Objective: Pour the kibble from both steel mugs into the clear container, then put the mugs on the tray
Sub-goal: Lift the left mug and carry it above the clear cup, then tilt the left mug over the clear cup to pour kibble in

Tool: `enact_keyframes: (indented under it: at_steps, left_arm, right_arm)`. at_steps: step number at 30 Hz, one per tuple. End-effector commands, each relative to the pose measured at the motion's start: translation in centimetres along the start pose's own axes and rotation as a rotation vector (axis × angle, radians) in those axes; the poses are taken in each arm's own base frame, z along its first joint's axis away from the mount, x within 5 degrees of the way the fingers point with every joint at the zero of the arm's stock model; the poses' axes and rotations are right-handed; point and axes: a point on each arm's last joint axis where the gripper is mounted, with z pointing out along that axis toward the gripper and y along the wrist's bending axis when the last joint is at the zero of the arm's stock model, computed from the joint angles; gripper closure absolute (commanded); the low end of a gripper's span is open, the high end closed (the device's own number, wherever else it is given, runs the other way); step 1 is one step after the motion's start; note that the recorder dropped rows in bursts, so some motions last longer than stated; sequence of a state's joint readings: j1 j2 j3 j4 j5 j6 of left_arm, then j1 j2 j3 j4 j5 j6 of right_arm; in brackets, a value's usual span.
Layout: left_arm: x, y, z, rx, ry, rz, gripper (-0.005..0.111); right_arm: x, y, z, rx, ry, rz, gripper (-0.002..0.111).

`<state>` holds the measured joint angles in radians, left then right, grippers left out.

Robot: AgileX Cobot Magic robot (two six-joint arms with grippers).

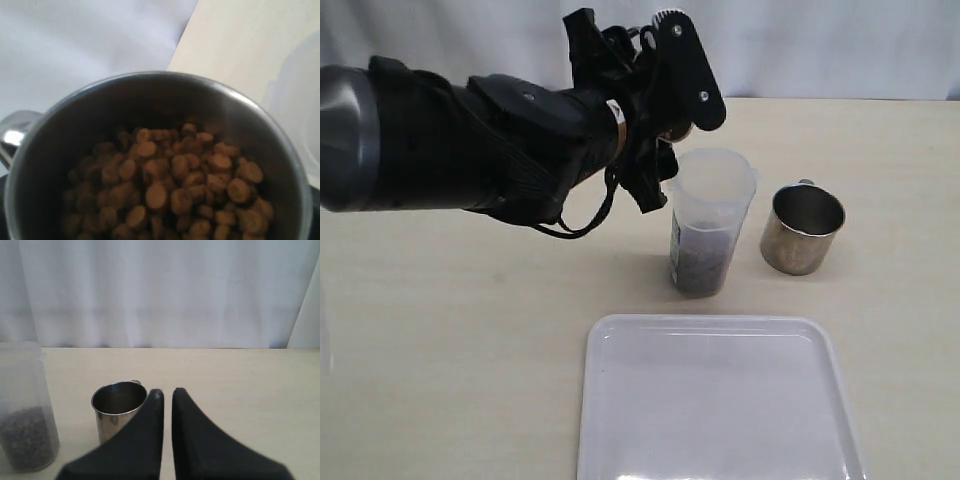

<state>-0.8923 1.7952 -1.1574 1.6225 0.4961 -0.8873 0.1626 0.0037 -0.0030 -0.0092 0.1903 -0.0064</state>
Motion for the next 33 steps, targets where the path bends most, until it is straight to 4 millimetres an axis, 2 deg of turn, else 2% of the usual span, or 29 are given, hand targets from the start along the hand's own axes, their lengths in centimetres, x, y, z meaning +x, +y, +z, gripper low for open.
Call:
enact_keyframes:
  at_steps: [1, 5, 8, 25, 33]
  left_arm:
    - [-0.9, -0.1, 0.1, -0.040, -0.015, 0.035, 0.107]
    - [-1.5, -0.1, 0.5, -0.061, -0.015, 0.038, 0.107]
    - [-1.9, -0.5, 0.5, -0.085, -0.021, 0.127, 0.107]
    - [-2.1, -0.5, 0.4, -0.097, -0.028, 0.256, 0.107]
    - [-2.3, -0.9, 0.4, -0.063, -0.056, 0.442, 0.107]
  right_arm:
    - [0.1, 0.0, 0.0, -0.003, 0.001, 0.002, 0.104]
    - [0.1, 0.0, 0.0, -0.003, 0.001, 0.002, 0.104]
    - [0.1, 0.0, 0.0, -0.003, 0.001, 0.002, 0.104]
    - [0.1, 0.0, 0.0, -0.003, 0.001, 0.002, 0.104]
    - [0.1, 0.0, 0.0, -0.003, 0.001, 0.002, 0.104]
